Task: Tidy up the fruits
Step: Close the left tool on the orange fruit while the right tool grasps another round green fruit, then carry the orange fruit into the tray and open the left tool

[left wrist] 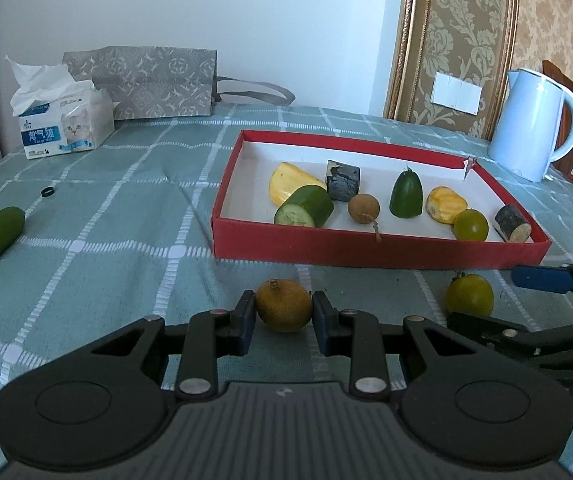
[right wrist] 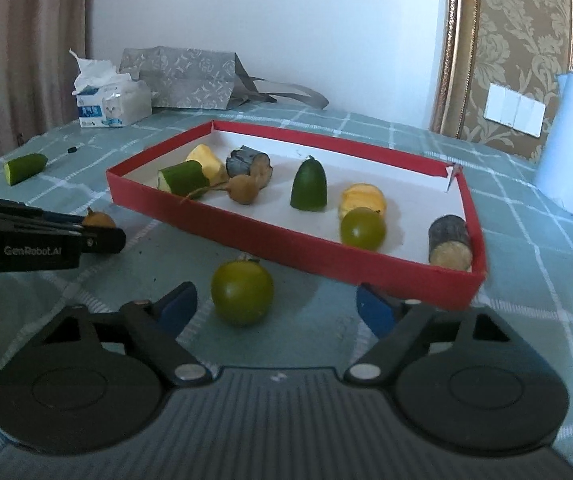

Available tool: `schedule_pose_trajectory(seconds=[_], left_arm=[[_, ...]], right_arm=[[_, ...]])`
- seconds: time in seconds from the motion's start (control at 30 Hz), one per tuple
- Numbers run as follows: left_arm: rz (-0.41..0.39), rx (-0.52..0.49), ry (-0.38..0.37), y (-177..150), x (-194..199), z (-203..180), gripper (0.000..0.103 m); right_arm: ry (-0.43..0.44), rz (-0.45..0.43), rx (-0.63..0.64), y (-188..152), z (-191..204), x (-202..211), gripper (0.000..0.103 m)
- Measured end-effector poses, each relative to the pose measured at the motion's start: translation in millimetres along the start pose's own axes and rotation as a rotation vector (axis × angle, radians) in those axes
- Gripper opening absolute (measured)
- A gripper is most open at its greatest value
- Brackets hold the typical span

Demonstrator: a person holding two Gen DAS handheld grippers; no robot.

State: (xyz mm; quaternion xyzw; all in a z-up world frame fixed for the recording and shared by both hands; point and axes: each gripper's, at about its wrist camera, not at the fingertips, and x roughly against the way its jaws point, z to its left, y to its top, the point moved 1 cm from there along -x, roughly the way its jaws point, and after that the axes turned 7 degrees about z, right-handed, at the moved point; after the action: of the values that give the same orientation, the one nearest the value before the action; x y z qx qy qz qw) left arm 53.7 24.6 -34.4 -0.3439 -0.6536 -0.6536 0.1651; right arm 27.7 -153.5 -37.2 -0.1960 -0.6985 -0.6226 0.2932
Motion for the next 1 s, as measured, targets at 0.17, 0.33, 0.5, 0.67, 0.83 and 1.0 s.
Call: schedule_pose_trajectory(seconds=[0.17, 0.33, 0.5, 0.67, 0.83, 1.0], left_arm=[[0.001, 0.008, -0.006, 0.1, -0.5, 1.4, 0.029], [0.002, 0.010, -0.008, 0.4, -0.5, 1.9, 0.029], [0.003, 0.008, -0.006, -0.1, -0.6, 1.7, 0.029], [0.003, 0.008, -0.006, -0.4, -1.0, 1.5, 0.029], [0.002, 0.005, -0.005, -0.6, -1.3, 1.4, 0.029], [0.000, 0.004, -0.012, -0.5, -0.9, 0.7, 0.029]], right_arm=[[-0.008, 0.008, 0.002, 5.9, 4.6, -6.9, 0.072], [-0.014, 0.009, 0.004, 11.9, 8.9, -13.3, 0.062], [0.004, 0.030, -0.004, 14.3, 9.7, -19.6, 0.049], [0.028, 0.028, 0.012, 13.5, 13.7, -19.7, 0.032], [0.040, 0.028, -0.009, 12.8, 10.6, -18.5, 0.032], [0.019, 0.013, -0.011, 7.9, 6.5, -10.6, 0.032]])
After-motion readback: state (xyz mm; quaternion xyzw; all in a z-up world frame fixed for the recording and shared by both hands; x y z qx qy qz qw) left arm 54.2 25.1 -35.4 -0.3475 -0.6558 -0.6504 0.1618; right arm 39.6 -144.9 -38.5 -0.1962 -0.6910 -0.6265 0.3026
